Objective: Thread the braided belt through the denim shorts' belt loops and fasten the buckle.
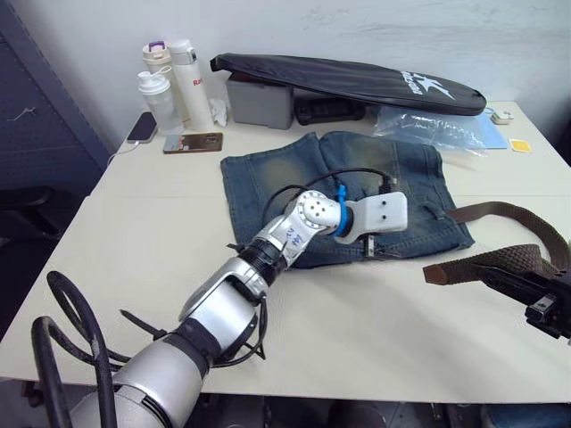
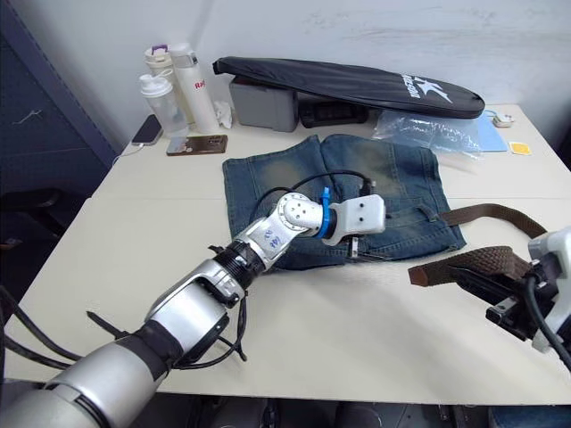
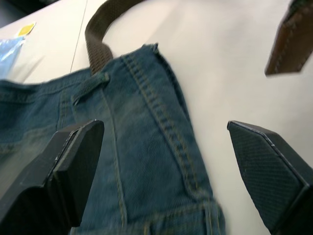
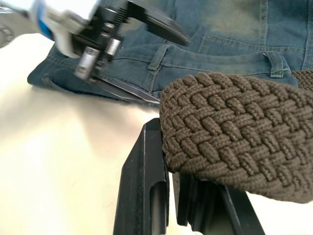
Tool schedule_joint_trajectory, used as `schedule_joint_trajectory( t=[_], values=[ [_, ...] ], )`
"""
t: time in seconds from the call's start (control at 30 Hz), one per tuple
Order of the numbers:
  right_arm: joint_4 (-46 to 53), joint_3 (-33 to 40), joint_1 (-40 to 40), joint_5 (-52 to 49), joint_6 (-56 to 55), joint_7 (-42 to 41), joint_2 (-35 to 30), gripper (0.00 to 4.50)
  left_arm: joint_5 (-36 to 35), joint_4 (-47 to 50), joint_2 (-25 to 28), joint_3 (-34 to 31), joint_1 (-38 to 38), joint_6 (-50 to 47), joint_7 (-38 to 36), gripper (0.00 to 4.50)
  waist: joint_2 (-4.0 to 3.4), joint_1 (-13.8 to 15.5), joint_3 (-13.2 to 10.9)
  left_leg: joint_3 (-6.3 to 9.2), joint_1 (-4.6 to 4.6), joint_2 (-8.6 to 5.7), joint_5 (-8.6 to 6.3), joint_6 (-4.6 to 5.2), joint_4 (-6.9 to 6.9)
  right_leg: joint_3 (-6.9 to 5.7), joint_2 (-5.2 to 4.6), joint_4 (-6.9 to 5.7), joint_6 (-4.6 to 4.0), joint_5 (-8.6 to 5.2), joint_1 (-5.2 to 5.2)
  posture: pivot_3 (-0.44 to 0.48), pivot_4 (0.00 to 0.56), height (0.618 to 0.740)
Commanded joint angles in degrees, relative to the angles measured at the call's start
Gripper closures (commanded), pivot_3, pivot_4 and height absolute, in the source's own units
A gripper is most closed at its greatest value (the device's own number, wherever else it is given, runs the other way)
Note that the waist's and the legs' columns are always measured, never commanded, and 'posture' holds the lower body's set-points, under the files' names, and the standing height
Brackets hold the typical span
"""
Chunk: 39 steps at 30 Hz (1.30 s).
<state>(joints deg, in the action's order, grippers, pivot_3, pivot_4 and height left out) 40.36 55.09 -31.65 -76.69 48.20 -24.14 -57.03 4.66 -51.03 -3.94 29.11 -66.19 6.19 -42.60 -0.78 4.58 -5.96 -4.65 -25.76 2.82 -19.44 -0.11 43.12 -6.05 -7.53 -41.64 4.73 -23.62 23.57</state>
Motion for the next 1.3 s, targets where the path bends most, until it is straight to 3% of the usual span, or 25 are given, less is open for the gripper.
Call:
schedule_joint_trajectory(
  t=[0.03, 0.07, 0.13, 0.23, 0.27, 0.3, 0.33, 0.43, 0.5, 0.63, 0.8, 1.0, 1.2, 1.3],
  values=[
    [3.3, 5.52, -0.85, -2.62, 0.85, 0.93, 1.52, 4.5, 4.01, -8.76, -3.77, -0.86, -3.11, 2.52, 6.77, 0.05, 0.0, 0.0, 0.0, 0.0, -0.02, 0.0, 0.0, 0.0, 0.0, 0.0, 0.0, 0.0, 0.0, 0.0, 0.0, 0.0, 0.15, 0.622],
    [3.4, 6.06, -0.93, -2.69, 0.95, 1.11, 1.66, 4.5, 4.93, -10.28, -4.35, -0.36, -3.16, 3.0, 7.35, 0.05, 0.0, 0.03, 0.0, 0.0, -0.03, 0.0, 0.0, 0.0, 0.01, 0.0, 0.0, 0.0, 0.0, 0.0, 0.01, 0.0, 0.15, 0.622],
    [3.47, 6.94, -0.83, -2.85, 0.85, 1.46, 2.0, 4.5, 6.28, -12.73, -5.3, 0.32, -3.15, 3.45, 8.19, 0.57, 0.0, -0.02, 0.0, 0.01, -0.04, -0.01, 0.01, 0.01, 0.01, 0.02, 0.0, -0.01, 0.01, 0.0, 0.02, 0.0, 0.15, 0.622],
    [3.75, 8.21, -1.08, -3.05, 1.13, 1.71, 2.01, 4.5, 8.41, -15.67, -6.15, 1.31, -2.76, 4.32, 8.33, 1.61, 0.0, -0.07, 0.0, 0.06, -0.05, 0.0, 0.01, 0.01, 0.03, 0.03, 0.02, -0.03, 0.01, 0.0, 0.05, 0.0, 0.15, 0.622],
    [3.74, 8.62, -1.07, -2.88, 1.25, 1.73, 1.84, 4.5, 9.39, -16.54, -6.22, 1.75, -2.52, 4.79, 8.45, 2.14, 0.0, -0.09, 0.0, 0.07, -0.04, 0.0, 0.01, 0.01, 0.02, 0.04, 0.03, -0.04, 0.01, 0.0, 0.06, 0.0, 0.15, 0.622],
    [3.67, 8.98, -0.86, -2.44, 1.29, 1.74, 1.54, 4.5, 10.38, -17.27, -6.16, 2.12, -2.31, 5.44, 8.59, 2.24, 0.0, -0.1, 0.0, 0.07, -0.04, 0.0, 0.02, 0.0, 0.02, 0.04, 0.03, -0.06, 0.02, -0.01, 0.09, 0.0, 0.15, 0.622],
    [3.62, 9.24, -0.72, -2.14, 1.35, 1.73, 1.32, 4.5, 11.09, -17.83, -6.14, 2.28, -2.21, 5.94, 8.73, 2.85, 0.0, -0.1, 0.0, 0.07, -0.04, 0.0, 0.02, 0.0, 0.02, 0.04, 0.04, -0.09, 0.02, -0.01, 0.09, 0.0, 0.15, 0.622],
    [2.44, 9.46, 1.65, -2.58, 1.29, 2.78, -0.42, 4.5, 12.15, -18.35, -5.17, 1.45, -1.45, 7.86, 8.05, 3.89, 0.01, -0.12, 0.01, 0.06, -0.02, 0.0, 0.01, 0.0, 0.03, 0.05, 0.03, -0.09, 0.02, -0.01, 0.08, 0.0, 0.15, 0.622],
    [1.82, 9.09, 3.15, -3.18, 1.51, 2.89, -1.19, 4.5, 12.6, -17.98, -4.28, 1.03, -0.79, 10.23, 6.25, 4.36, 0.01, -0.22, 0.01, 0.06, 0.02, -0.01, 0.02, 0.0, 0.04, 0.08, 0.03, -0.12, 0.02, -0.01, 0.07, 0.0, 0.15, 0.622],
    [0.72, 7.03, 5.7, -4.53, 1.51, 2.32, -1.17, 4.5, 8.3, -13.17, -1.22, -2.39, 3.0, 12.38, -3.83, 4.36, 0.02, -0.31, 0.02, 0.06, 0.15, 0.03, 0.02, -0.01, 0.04, 0.08, 0.06, -0.19, 0.0, -0.02, 0.04, 0.0, 0.15, 0.622],
    [-0.87, 1.69, 9.69, -5.94, 0.34, 4.9, 0.62, 4.5, 6.68, -2.12, 6.42, -3.8, 9.37, 10.38, -13.2, 4.36, 0.07, -0.8, 0.05, 0.06, 0.29, 0.04, 0.08, -0.08, 0.13, 0.11, 0.04, -0.25, -0.02, -0.03, 0.03, 0.0, 0.15, 0.622],
    [-0.83, -6.51, 13.64, -9.36, -1.17, 12.42, 4.93, 4.5, 0.42, 21.97, 19.26, -5.94, 19.74, 0.88, -26.09, 4.36, 0.09, -2.22, 0.06, 0.24, 0.4, 0.3, 0.1, -0.09, 0.15, 0.22, 0.13, -0.45, -0.02, -0.03, -0.03, 0.0, 0.15, 0.622],
    [1.34, -11.43, 13.59, -11.34, -1.59, 16.04, 6.71, 4.5, -1.62, 37.41, 27.25, -7.08, 26.74, -7.36, -28.44, 4.36, 0.05, -2.05, 0.09, 0.3, 0.48, 0.39, 0.11, -0.11, 0.18, 0.19, 0.19, -0.61, -0.05, -0.04, 0.03, 0.0, 0.15, 0.622],
    [1.9, -13.92, 14.57, -11.89, -2.44, 17.09, 6.81, 4.5, -2.94, 41.37, 28.26, -7.09, 29.0, -10.3, -28.58, 4.36, 0.03, -1.89, 0.1, 0.29, 0.48, 0.37, 0.06, -0.15, 0.16, 0.19, 0.2, -0.61, -0.05, -0.03, 0.04, 0.0, 0.15, 0.622]
  ],
)
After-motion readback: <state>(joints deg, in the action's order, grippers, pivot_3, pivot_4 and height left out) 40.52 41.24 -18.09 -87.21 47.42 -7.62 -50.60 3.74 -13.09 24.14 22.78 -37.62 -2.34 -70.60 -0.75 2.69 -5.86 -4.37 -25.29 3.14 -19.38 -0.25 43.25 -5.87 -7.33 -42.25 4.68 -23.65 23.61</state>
